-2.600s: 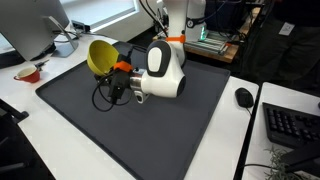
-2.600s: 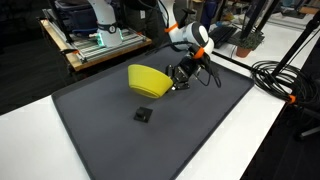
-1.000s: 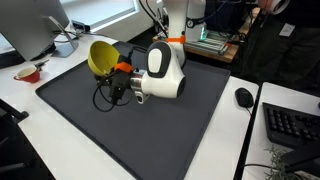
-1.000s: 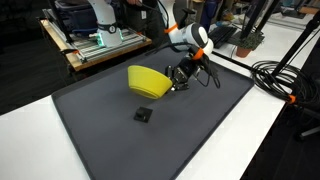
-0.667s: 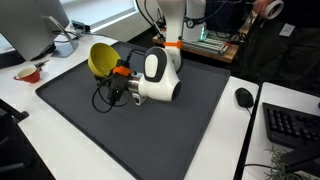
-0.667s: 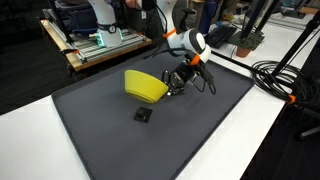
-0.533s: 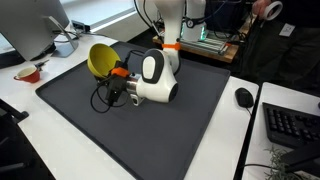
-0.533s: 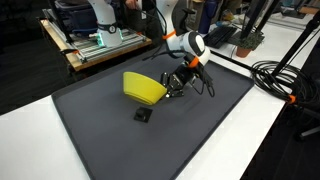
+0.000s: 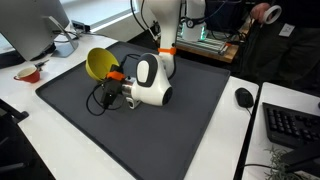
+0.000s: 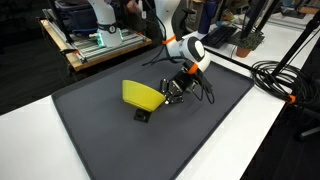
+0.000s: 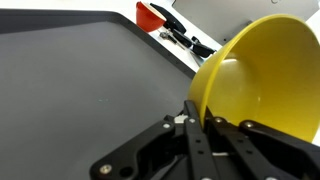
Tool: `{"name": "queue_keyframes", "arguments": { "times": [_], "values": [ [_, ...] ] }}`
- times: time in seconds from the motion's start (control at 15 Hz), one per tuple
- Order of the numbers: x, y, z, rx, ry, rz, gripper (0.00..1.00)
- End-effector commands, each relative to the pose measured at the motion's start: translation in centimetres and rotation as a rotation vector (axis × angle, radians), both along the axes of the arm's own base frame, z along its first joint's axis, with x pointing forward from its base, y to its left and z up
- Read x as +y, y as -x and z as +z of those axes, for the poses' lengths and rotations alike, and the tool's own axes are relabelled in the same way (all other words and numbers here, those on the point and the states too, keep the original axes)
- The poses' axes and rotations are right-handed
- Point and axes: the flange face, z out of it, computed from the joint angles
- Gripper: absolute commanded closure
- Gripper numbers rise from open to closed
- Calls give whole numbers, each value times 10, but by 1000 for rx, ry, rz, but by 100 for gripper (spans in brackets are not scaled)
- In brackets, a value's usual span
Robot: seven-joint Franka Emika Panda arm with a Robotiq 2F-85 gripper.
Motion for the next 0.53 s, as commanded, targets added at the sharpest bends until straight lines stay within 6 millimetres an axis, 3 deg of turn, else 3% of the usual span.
{"name": "queue_keyframes", "arguments": {
  "times": [0.0,0.47],
  "values": [
    [-2,-12,-8,-6,-5,18,99],
    [2,-13,-9,36,-30,14,99]
  ]
}}
